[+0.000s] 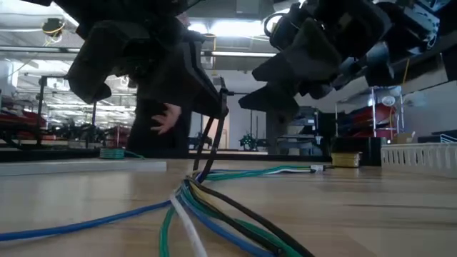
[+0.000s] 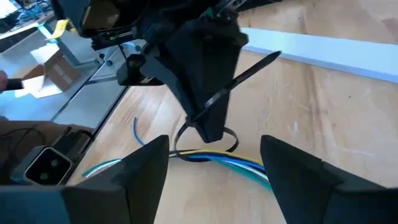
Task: Ziptie cables
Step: Wrap the cable wires using the black zip tie
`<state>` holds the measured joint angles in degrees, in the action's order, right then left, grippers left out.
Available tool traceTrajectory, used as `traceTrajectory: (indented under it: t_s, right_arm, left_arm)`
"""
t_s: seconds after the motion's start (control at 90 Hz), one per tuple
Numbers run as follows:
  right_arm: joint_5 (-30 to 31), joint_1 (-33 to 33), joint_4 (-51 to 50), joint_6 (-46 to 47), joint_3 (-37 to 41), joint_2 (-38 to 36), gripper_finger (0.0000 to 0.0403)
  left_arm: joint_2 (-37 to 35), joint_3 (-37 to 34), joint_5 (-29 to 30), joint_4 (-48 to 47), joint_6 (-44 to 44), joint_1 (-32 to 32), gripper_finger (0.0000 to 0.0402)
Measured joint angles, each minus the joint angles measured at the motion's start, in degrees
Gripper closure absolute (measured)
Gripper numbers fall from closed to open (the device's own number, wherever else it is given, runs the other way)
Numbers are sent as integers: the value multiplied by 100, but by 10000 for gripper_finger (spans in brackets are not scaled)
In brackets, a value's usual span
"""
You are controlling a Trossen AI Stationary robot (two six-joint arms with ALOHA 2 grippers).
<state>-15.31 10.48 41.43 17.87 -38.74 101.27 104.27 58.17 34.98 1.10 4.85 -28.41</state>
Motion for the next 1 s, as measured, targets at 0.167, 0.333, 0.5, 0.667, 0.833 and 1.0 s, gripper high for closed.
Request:
traceTrajectory:
  t_s: [0.167, 0.333, 0.5, 0.667, 0.833, 1.0]
  right_arm:
    - [-203, 4, 210, -6, 0, 0, 161]
    - [232, -4, 321, -10, 2, 116, 162]
    - [122, 4, 599, 18, -216, 398, 162]
    - [-255, 0, 553, 31, -680, 770, 162]
    - [-382, 4, 461, -6, -811, 855, 169]
    - [-580, -2, 351, -11, -769, 850, 205]
  left_arm:
    - [0, 0, -1, 2, 2, 1, 402]
    - [0, 0, 0, 4, 2, 1, 402]
    - [0, 0, 0, 10, 4, 3, 402]
    - [0, 0, 0, 82, 15, 7, 402]
    - [0, 1, -1, 96, 21, 6, 402]
    - [0, 2, -4, 94, 26, 5, 402]
